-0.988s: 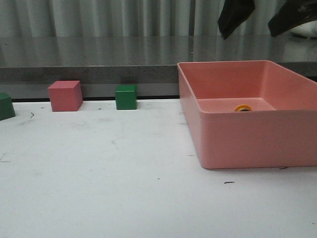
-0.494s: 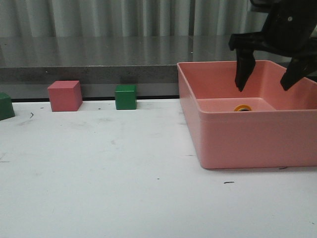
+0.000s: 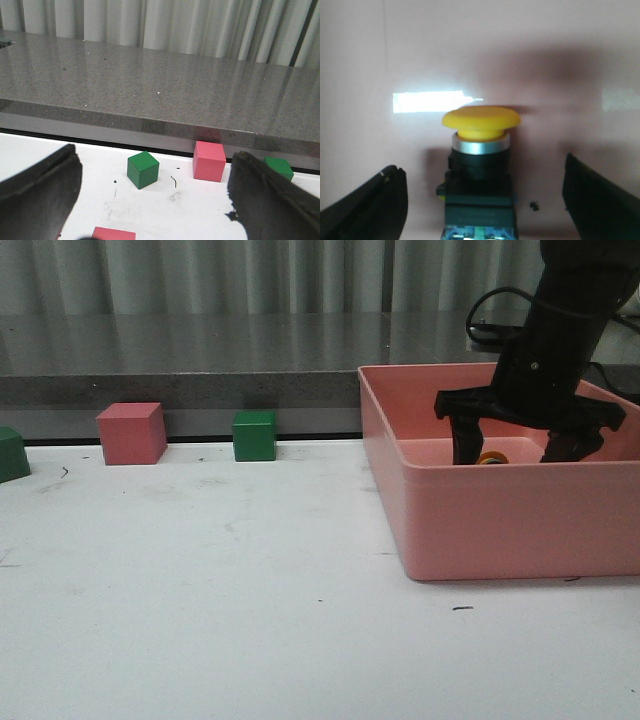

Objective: Place and stand button with both arms
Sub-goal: 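Lower the right gripper into the pink bin and grasp the yellow button, then lift the button out of the bin and carry it toward the red cube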

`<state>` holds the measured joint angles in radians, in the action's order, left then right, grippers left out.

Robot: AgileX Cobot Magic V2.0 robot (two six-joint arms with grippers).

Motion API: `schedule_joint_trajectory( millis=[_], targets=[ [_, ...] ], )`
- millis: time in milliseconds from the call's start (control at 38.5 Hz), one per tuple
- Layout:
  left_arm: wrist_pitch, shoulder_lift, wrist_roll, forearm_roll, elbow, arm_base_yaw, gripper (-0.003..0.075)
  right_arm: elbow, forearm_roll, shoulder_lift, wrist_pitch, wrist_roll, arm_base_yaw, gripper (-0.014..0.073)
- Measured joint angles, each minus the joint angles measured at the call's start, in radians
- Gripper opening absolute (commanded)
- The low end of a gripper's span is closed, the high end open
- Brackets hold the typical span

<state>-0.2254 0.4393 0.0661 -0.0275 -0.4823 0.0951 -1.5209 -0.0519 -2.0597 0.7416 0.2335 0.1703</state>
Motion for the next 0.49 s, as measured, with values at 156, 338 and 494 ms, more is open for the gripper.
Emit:
schedule_joint_trajectory(
  millis=[156, 338, 494],
  targets=[
    [0.000, 0.000, 0.000, 0.000, 0.000, 0.000, 0.0564, 0.000, 0.000, -0.011, 0.007, 0.000, 0.000, 0.0443],
    [0.000, 0.000, 0.000, 0.000, 0.000, 0.000, 0.0564, -0.002, -0.005, -0.011, 0.008, 0.000, 0.000, 0.0297],
    [0.000, 0.000, 0.000, 0.000, 0.000, 0.000, 0.0564, -0.002, -0.006, -0.011, 0.009, 0.000, 0.000, 0.0254]
  ],
)
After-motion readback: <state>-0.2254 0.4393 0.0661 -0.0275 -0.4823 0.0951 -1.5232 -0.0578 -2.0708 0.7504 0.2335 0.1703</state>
